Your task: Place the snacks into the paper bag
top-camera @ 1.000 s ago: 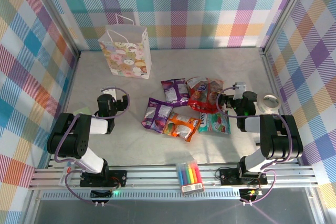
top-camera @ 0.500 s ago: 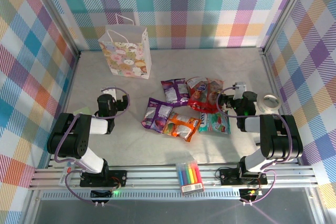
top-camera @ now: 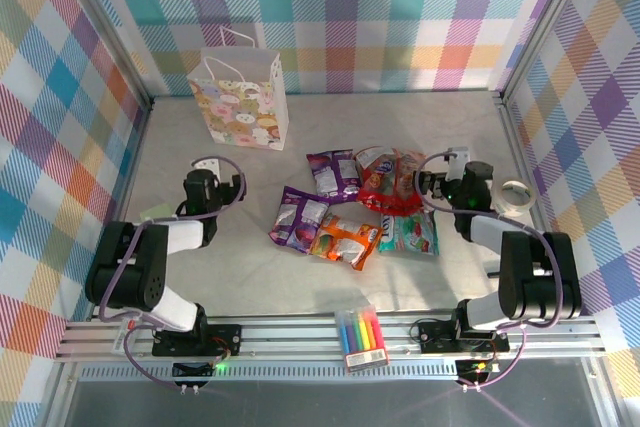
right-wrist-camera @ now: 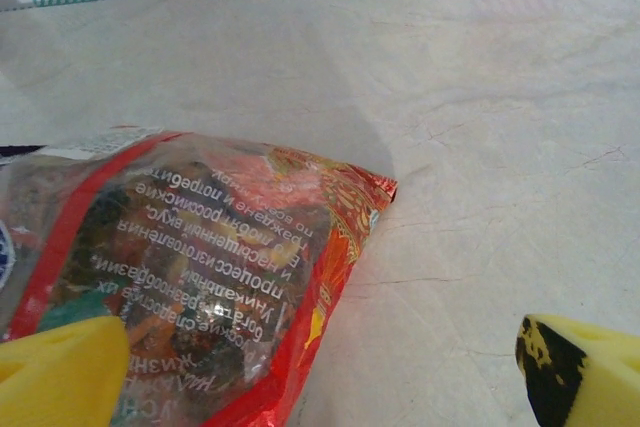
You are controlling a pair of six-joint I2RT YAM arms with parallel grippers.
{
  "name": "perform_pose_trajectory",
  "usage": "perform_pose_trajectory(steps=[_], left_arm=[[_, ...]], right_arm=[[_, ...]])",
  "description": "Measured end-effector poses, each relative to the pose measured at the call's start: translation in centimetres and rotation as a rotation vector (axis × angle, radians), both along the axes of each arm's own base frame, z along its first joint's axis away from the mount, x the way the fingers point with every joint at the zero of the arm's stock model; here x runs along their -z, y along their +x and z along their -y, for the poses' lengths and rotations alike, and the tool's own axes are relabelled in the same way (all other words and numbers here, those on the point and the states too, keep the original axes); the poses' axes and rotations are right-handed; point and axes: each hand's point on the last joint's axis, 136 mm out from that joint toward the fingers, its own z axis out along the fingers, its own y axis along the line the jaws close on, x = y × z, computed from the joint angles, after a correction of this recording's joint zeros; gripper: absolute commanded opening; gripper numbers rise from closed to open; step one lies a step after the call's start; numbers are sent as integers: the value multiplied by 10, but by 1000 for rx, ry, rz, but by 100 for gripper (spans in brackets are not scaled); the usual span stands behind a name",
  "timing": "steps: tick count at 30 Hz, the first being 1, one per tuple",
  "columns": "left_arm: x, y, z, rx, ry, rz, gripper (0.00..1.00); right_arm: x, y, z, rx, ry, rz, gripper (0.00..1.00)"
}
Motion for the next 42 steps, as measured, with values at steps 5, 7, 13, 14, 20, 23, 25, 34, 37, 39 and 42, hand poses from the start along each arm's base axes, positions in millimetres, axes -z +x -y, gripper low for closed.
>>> perform_pose_trajectory(steps=[5,7,13,14,20,23,25,34,37,39,42], left_arm=[[-41,2,-1,-13,-8,29,100],[-59,2,0,-14,-19,44,100],[-118,0,7,-2,-36,108,100],[-125,0,8,1,-37,105,100],[-182,4,11,-8,-48,105,100],[-202,5,13,-5,-48,88,98],[-206,4,16,1,-47,71,97],[-208,-1,40,10,-19,13,92],[-217,6,50,8,-1,27,93],[-222,12,59,12,9,36,91],[-224,24,70,1,34,41,88]], right_arm=[[-13,5,-4,-6,17,-38,99],[-16,6,-7,-7,26,-56,99],[-36,10,-26,-48,28,-74,99],[-41,10,-30,-60,27,-74,99],[-81,18,-58,-131,15,-22,99],[-95,17,-74,-170,-9,10,99],[-100,15,-82,-191,-20,19,99],[-135,17,-101,-249,-24,58,99],[-135,17,-103,-257,-23,46,99],[-134,17,-105,-264,-22,31,99],[-130,16,-108,-278,-24,12,99]])
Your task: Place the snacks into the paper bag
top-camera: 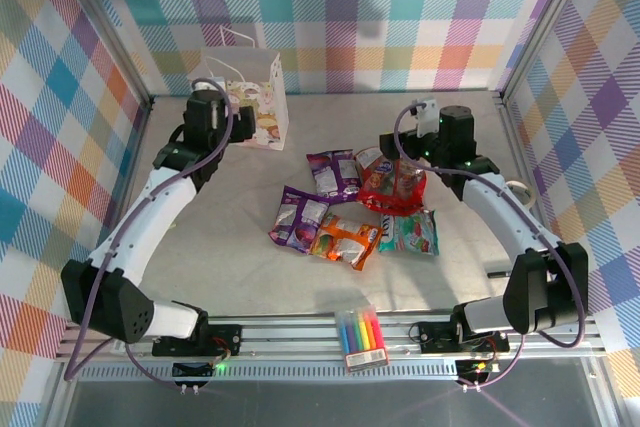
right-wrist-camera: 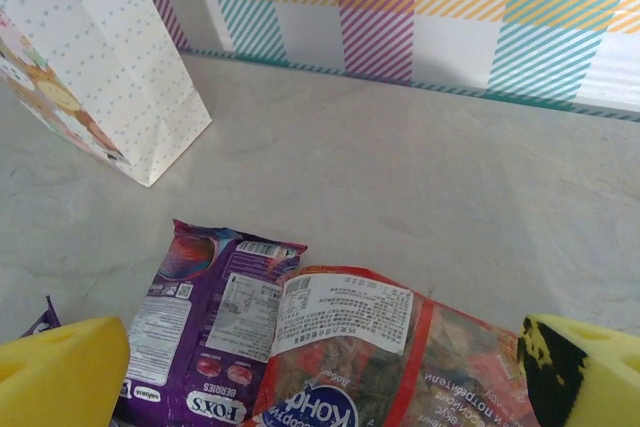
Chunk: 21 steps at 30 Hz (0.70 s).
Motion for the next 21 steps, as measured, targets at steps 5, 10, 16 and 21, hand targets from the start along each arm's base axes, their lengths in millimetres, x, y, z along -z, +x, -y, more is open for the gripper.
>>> perform_pose_trajectory(steps=[5,10,16,21], left_arm=[[-4,27,14,-49,40,19,80],[-12,50,13,-122,45,60,79],[-29,73,11,-194,49,111,78],[-41,94,14,-228,60,116,75]], right_arm=[[4,-3,-3,-18,-14,-11,99],[6,-6,-2,-24,-30,-18,99],[-7,-13,0,-26,-37,11,99],[-13,-16,1,-26,-34,23,99]])
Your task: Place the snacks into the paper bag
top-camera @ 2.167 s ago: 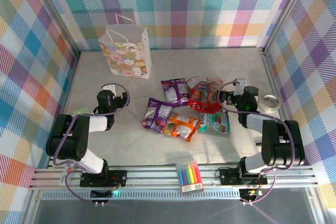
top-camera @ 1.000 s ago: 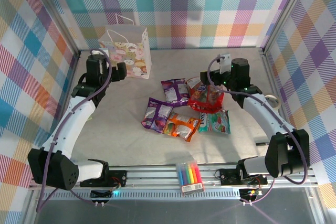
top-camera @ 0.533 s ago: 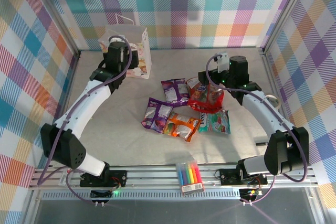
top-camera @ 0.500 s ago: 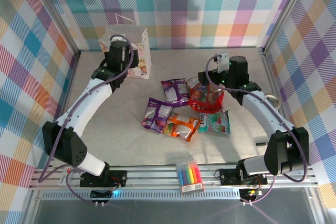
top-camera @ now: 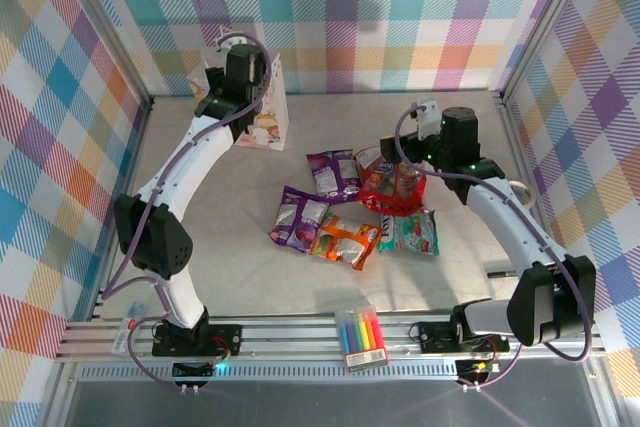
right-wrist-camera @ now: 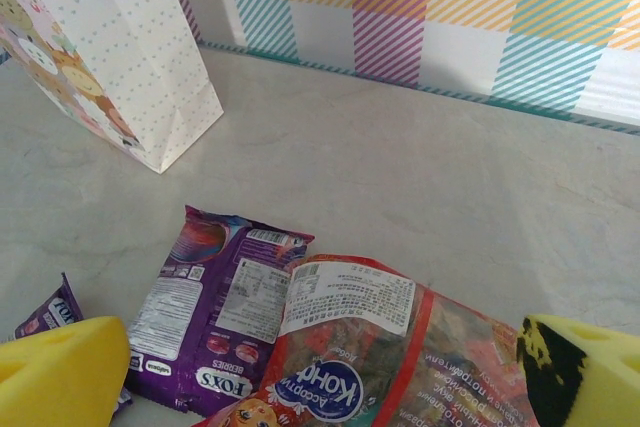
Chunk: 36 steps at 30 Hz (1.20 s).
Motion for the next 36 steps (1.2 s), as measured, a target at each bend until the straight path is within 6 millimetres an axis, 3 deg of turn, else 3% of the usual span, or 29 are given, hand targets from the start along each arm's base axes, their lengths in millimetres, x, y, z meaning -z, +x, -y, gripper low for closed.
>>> perform_pose_trajectory(steps=[11,13,17,26,36], left_arm=[[11,15,-2,-61,13,-64,70],[16,17,-4,-70,9,-75,63],[26,19,-7,-82,4,-97,36],[28,23,-19,-96,-32,-95,9],[42,15,-20,-74,-22,-141,2]], right_arm=[[-3,-3,1,1,-3,4,99],[-3,-3,1,2,-4,3,99],[-4,-4,2,2,-3,5,99],[-1,-6,2,2,-7,-9,99],[-1,-8,-2,-9,-7,-13,99]])
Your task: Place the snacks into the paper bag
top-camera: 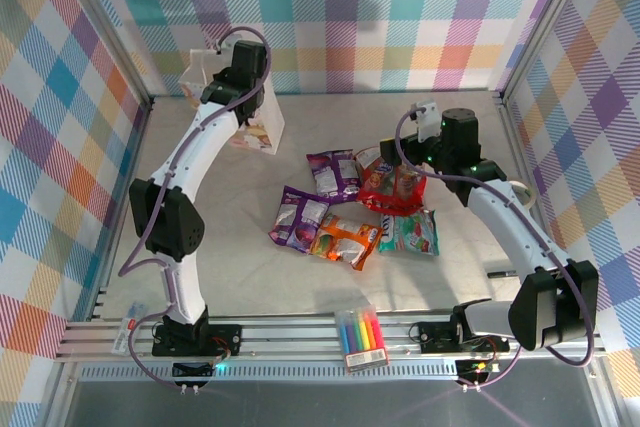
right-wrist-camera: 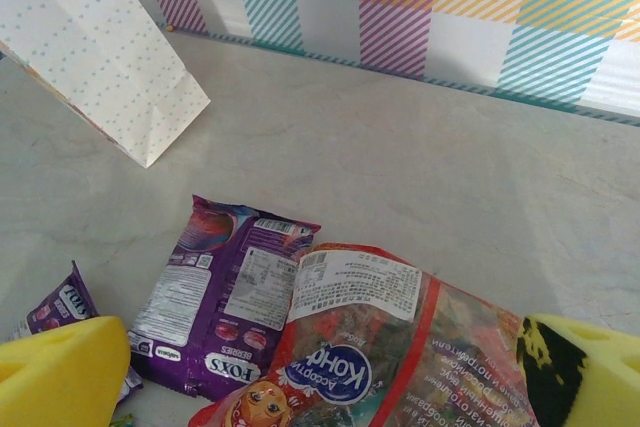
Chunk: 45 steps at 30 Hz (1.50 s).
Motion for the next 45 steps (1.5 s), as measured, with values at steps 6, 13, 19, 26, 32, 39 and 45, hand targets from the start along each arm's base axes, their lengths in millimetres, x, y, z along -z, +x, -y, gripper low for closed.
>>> perform_pose_trajectory(steps=[6,13,19,26,32,39,45], left_arm=[[4,-23,1,47,-19,-44,2],[-9,-44,2,94,-51,-46,2],[-11,-60,4,134,-73,-68,2],[-5,-86,5,158,-82,-97,2],[-8,-117,3,175,-89,-108,2],[-19,-145,4,193,-101,-98,2],[-9,-165,2,195,-107,-126,2]], right_arm=[[0,-1,-3,-7,1,-1,99],[0,-7,-13,-31,4,-7,99],[-11,-13,-15,-37,18,15,99],[-10,-17,-15,-29,27,-6,99],[-17,-20,-15,-22,46,2,99],[-18,-24,-20,-27,66,-9,99],[-19,-26,-23,-25,79,-14,99]])
